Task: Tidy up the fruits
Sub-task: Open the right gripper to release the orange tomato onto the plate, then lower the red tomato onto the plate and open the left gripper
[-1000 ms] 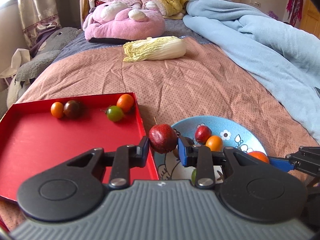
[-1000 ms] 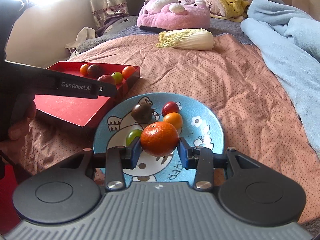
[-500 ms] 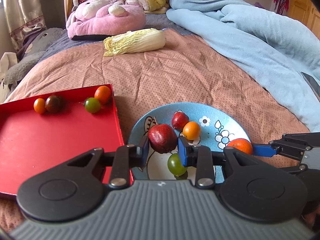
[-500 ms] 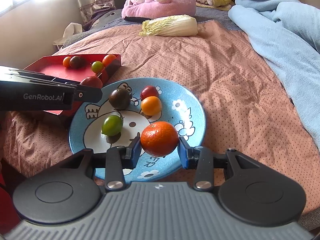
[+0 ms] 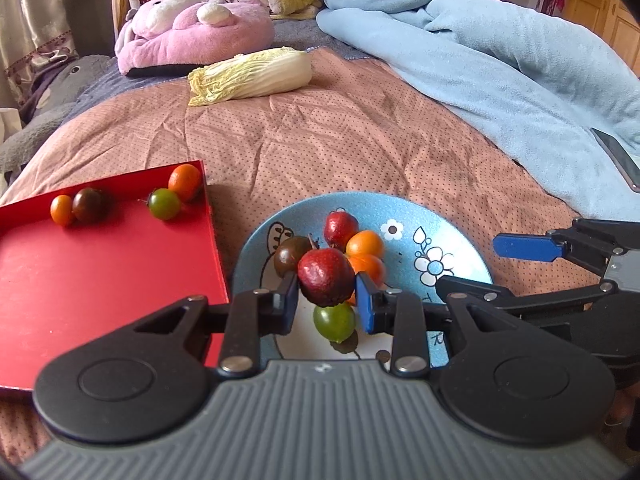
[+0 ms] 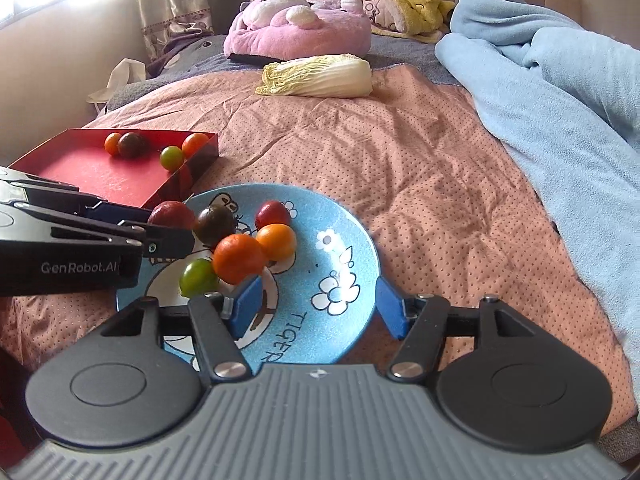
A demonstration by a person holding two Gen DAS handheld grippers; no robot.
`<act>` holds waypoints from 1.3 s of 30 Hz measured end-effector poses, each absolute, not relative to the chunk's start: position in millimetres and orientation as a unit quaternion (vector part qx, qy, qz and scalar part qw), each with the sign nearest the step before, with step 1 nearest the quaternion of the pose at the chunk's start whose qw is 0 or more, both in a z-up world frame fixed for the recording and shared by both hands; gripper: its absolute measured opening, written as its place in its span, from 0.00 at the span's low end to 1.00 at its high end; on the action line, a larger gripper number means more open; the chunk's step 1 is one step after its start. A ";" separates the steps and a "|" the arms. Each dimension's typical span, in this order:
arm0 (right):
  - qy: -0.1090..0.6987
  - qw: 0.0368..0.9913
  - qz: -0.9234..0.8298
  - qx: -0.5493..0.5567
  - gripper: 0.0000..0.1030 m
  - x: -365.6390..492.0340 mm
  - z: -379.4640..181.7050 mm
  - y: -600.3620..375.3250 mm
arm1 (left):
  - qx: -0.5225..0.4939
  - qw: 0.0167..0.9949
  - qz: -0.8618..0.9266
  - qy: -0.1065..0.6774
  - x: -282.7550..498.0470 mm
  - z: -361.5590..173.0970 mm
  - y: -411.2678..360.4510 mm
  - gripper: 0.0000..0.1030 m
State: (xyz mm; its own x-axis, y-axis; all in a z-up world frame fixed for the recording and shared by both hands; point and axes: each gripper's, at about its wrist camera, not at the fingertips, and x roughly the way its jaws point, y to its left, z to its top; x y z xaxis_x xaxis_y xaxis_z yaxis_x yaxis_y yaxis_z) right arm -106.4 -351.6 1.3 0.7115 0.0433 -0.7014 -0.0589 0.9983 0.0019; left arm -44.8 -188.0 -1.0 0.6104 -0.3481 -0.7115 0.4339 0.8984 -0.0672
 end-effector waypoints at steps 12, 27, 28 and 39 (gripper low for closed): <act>0.354 0.935 0.000 0.005 0.66 -108.8 12.5 -360.2 | 0.069 0.890 -0.239 0.383 -50.8 -4.0 -199.3 0.34; 0.327 0.945 -0.013 0.023 0.72 -112.5 27.4 -366.5 | 0.072 0.892 -0.259 0.362 -59.0 4.5 -201.5 0.56; 0.326 0.945 -0.013 0.023 0.72 -112.5 28.7 -366.2 | 0.072 0.893 -0.258 0.361 -59.3 4.7 -201.1 0.56; 0.327 0.945 -0.017 0.022 0.72 -111.3 33.6 -364.6 | 0.048 0.910 -0.212 0.353 -51.1 14.3 -178.9 0.56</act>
